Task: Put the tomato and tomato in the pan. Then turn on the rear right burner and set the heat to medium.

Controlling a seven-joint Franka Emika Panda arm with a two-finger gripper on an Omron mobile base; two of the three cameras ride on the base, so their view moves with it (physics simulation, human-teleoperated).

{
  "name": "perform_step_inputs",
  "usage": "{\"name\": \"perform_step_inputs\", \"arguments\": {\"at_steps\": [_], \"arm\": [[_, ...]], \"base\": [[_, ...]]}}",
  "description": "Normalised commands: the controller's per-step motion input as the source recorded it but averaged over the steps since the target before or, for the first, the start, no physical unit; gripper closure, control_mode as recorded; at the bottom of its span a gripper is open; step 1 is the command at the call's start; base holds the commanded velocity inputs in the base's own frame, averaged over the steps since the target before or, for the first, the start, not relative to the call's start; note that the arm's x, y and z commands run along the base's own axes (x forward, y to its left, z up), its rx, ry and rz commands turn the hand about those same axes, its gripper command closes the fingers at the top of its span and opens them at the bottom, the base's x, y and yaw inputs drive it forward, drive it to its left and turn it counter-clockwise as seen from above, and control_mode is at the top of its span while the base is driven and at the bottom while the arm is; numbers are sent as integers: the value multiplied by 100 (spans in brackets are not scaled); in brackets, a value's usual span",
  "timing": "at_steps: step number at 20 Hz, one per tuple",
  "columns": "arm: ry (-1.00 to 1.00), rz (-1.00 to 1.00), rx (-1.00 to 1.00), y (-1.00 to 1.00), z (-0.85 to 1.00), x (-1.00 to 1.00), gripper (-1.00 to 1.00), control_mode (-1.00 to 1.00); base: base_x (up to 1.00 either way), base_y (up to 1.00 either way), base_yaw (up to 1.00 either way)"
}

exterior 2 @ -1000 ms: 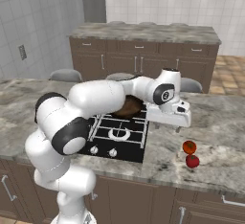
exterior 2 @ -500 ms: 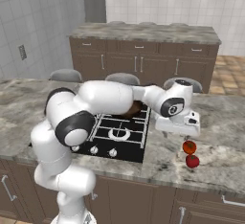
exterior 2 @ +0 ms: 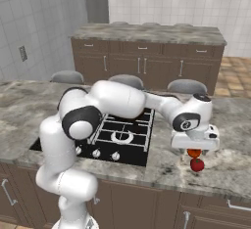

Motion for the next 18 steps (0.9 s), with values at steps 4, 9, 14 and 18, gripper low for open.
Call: {"name": "perform_step_inputs", "arguments": {"at_steps": [4, 9, 14, 18], "arm": [[-1, 15, 0, -19, -11, -15, -100, -100], [-4, 12, 0, 0, -21, 0, -100, -100], [-7, 12, 0, 0, -13, 7, -100, -100], [0, 8, 0, 0, -1, 26, -100, -100]], "base": [[0, 0, 0], [0, 0, 0], [0, 0, 0], [0, 0, 0]]}}
